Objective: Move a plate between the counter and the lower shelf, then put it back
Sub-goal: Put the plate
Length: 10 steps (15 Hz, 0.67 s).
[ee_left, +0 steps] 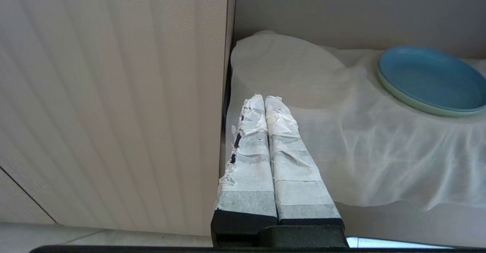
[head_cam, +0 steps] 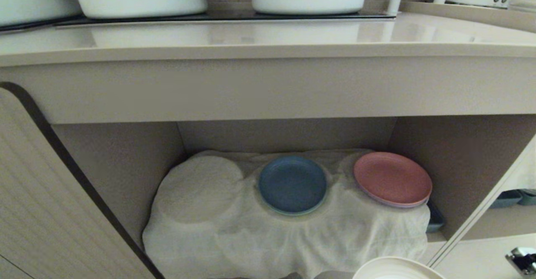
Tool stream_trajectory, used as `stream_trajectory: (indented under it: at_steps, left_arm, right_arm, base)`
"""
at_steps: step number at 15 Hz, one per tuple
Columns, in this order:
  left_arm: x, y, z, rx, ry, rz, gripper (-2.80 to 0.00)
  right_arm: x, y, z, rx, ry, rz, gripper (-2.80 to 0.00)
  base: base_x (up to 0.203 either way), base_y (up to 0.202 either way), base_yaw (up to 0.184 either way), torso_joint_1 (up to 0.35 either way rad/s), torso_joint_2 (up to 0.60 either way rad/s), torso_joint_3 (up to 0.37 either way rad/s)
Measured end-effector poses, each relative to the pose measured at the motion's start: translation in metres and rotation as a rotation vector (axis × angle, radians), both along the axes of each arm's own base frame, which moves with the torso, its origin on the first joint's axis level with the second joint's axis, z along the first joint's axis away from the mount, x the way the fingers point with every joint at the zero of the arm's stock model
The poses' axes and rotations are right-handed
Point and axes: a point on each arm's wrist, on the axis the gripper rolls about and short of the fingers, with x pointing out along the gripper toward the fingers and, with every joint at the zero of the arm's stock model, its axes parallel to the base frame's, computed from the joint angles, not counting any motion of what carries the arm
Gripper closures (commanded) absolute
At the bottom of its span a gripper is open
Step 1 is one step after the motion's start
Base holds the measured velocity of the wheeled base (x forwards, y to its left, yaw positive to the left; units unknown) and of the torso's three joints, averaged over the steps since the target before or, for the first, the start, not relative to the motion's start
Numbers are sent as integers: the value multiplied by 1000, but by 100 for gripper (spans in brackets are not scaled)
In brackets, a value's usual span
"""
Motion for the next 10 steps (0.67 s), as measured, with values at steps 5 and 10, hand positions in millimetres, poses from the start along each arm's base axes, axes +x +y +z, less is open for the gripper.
stream_trajectory:
  at_steps: [5,10]
  left_arm:
    - [0,0,0,0,0,0,0]
    - [0,0,0,0,0,0,0]
  right_arm:
    - [0,0,0,-1,1,1,0]
    - [0,0,0,0,2,1,0]
  base:
    - [0,0,0,0,0,0]
    - [0,0,0,0,0,0]
